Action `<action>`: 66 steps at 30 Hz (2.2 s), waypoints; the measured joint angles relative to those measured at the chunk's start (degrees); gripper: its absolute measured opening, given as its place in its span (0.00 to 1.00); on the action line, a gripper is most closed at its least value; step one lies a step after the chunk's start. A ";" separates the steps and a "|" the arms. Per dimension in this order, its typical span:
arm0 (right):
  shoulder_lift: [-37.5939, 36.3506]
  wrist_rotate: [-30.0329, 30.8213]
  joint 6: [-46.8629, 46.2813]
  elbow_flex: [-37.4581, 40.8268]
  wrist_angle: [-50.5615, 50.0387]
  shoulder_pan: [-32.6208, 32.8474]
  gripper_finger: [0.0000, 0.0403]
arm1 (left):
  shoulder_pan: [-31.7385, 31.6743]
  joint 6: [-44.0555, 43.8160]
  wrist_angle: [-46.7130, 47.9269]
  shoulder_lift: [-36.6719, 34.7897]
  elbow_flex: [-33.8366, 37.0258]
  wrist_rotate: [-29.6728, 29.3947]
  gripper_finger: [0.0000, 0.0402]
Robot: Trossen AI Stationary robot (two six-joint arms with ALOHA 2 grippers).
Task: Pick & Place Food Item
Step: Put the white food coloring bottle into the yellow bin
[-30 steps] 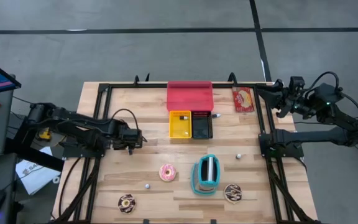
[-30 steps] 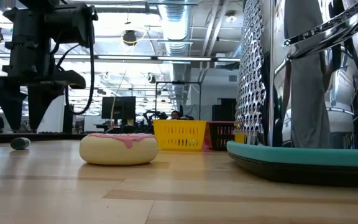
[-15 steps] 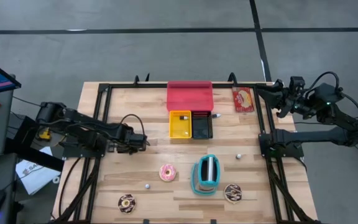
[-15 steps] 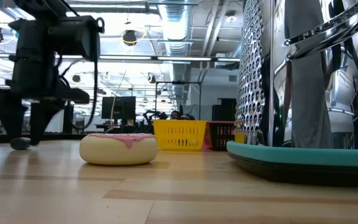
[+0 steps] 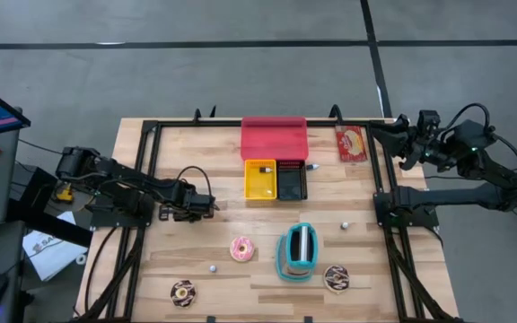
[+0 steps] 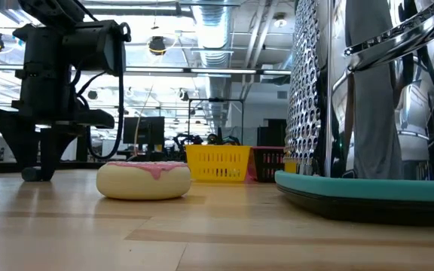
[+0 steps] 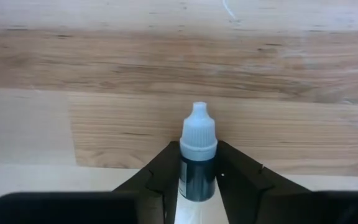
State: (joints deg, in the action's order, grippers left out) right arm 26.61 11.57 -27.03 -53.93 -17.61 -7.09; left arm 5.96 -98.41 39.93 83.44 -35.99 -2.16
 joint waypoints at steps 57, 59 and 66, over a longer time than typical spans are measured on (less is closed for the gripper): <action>-0.02 -0.14 0.70 -0.01 0.47 -0.04 0.37 | -22.74 99.89 -15.57 24.20 -38.91 8.50 0.19; -0.02 -0.14 1.28 -0.01 0.48 -0.04 0.37 | -22.75 100.10 -16.01 24.20 -38.91 8.06 0.19; -0.02 -0.15 1.60 -0.01 0.26 -0.04 0.37 | -22.73 103.07 -15.45 24.17 -38.91 7.40 0.29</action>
State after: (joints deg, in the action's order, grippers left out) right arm 26.59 11.42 -25.43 -53.94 -17.34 -7.14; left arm -16.78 4.66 24.48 107.61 -74.89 5.24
